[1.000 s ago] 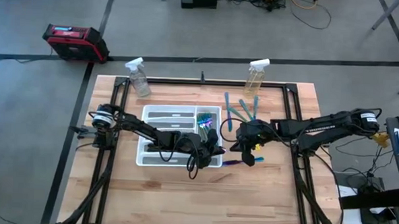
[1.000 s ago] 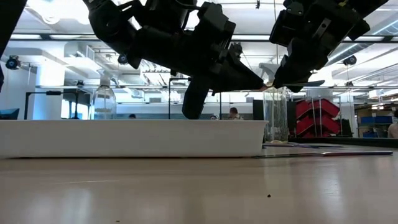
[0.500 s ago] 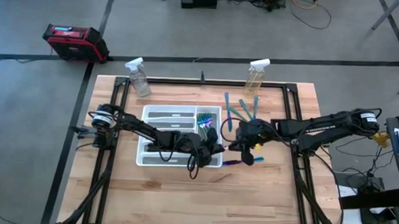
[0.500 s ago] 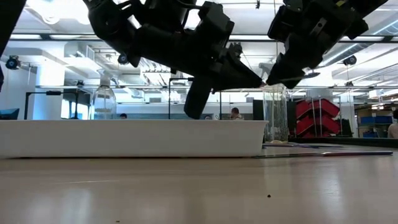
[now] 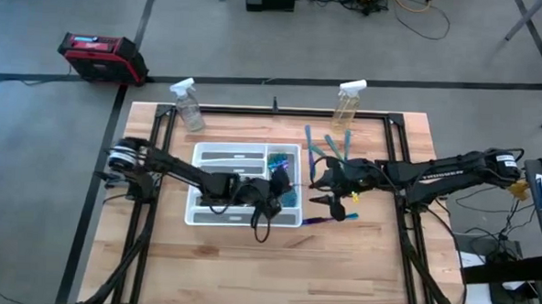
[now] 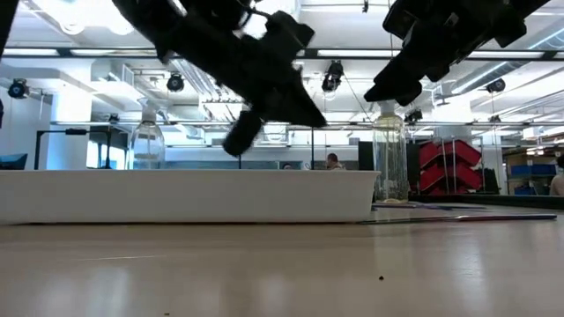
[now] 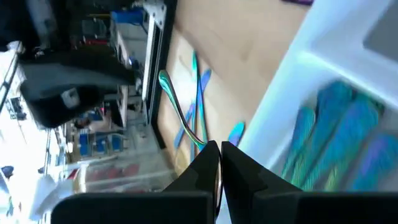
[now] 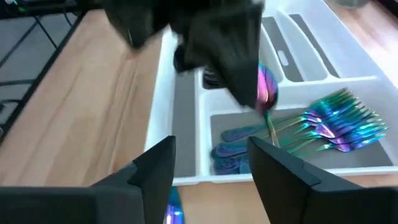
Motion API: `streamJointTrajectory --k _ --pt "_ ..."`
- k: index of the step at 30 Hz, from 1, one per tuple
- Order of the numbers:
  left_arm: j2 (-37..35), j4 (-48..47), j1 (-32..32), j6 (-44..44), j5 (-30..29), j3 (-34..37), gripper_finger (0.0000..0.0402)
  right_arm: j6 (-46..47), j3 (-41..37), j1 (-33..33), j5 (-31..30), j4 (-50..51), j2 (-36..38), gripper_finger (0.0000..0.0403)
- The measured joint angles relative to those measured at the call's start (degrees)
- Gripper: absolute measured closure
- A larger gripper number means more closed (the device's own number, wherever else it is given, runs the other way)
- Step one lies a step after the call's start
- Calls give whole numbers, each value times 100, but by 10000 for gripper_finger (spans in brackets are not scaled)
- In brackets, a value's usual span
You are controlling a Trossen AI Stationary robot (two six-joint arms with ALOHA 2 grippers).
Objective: Sort silverware
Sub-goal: Put the blue spoon with the other blue spoons on the silverware tray
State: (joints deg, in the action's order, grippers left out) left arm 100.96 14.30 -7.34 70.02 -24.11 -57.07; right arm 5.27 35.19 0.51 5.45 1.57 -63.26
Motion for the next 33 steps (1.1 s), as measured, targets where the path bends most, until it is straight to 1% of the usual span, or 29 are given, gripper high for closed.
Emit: streamJointTrajectory --k 2,4,5,7,10,13,17,22,28,33 --pt "-312 -567 -10 -113 -93 12 401 -44 -22 0 -88 -19 -24 208" --pt "-626 -1230 3 -253 -351 12 401 -87 -85 0 -146 -44 -55 207" --pt "-790 -1584 23 -375 -484 14 401 -87 -131 0 -159 -2 -78 207" --pt "-1101 -2292 46 -775 -573 23 401 -71 -179 0 -223 -79 -140 207" --pt "-1515 -3019 23 -1136 -705 93 401 40 -262 -2 -431 -114 -144 207" --pt "-1882 -3573 13 -1318 -828 369 401 99 -338 -2 -605 -390 -177 207" --pt "-2375 -3769 -30 -1454 -942 947 401 138 -359 -4 -718 -702 -226 208" --pt "-2983 -3732 -259 -973 -1453 1638 401 132 -360 -4 -746 -984 -324 207" --pt "-3492 -3684 -546 -1085 -1191 2184 402 205 -363 -4 -1152 -982 -402 208" --pt "-3566 -3697 -583 -999 -839 2543 402 315 -360 -17 -1184 -1267 -535 207"
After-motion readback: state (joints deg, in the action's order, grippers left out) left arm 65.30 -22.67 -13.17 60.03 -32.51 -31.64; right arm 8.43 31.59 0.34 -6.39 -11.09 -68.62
